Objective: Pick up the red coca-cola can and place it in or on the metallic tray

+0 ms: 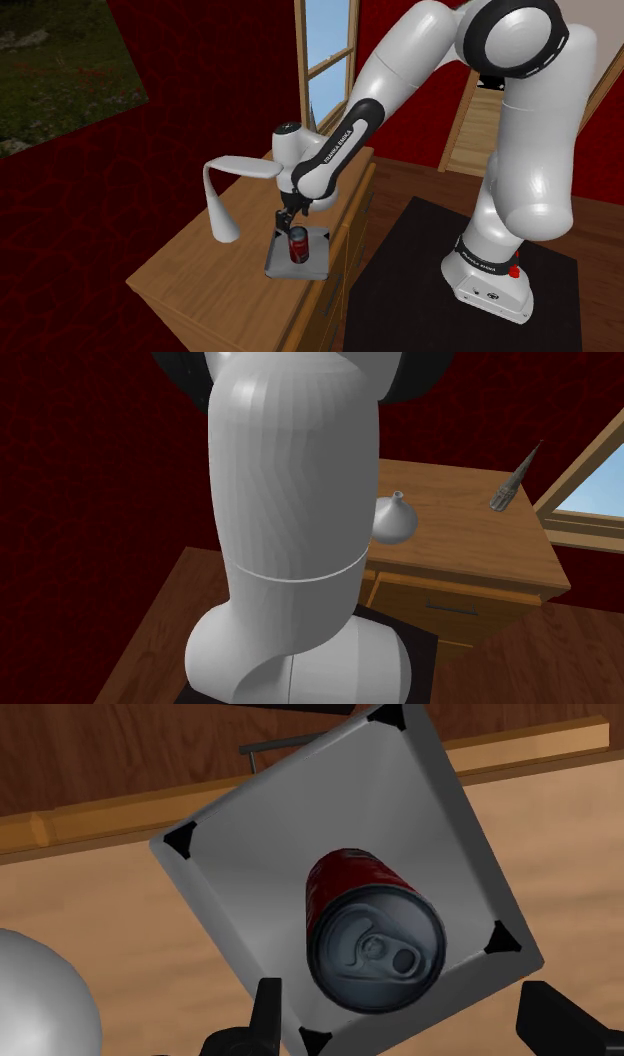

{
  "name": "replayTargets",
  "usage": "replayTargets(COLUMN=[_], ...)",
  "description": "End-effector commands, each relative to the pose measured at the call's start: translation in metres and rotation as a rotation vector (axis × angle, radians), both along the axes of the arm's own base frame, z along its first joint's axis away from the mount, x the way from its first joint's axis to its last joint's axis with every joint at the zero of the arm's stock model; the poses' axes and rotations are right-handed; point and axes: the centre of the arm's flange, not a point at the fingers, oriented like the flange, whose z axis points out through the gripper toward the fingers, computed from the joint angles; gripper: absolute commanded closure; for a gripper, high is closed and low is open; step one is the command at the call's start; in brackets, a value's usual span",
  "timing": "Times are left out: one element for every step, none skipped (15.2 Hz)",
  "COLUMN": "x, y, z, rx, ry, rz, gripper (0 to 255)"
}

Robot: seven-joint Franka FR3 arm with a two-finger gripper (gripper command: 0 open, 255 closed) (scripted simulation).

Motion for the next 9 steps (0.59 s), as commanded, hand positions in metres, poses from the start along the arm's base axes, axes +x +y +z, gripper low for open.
replayTargets(x=[0.001,0.001,0.001,0.001,0.001,0.001,0.001,0.001,0.001], y=[0.002,0.002,0.002,0.002,0.002,0.002,0.002,0.002,0.002], z=[0.025,0.035,0.035,0.035,0.035,0.035,0.035,0.035,0.035], rx=[0.000,0.000,0.000,0.000,0.000,0.000,0.000,0.000,0.000], ry=[0.000,0.000,0.000,0.000,0.000,0.000,0.000,0.000,0.000], rz=[0.000,0.000,0.000,0.000,0.000,0.000,0.000,0.000,0.000], gripper=[0,0,0,0,0,0,0,0,0])
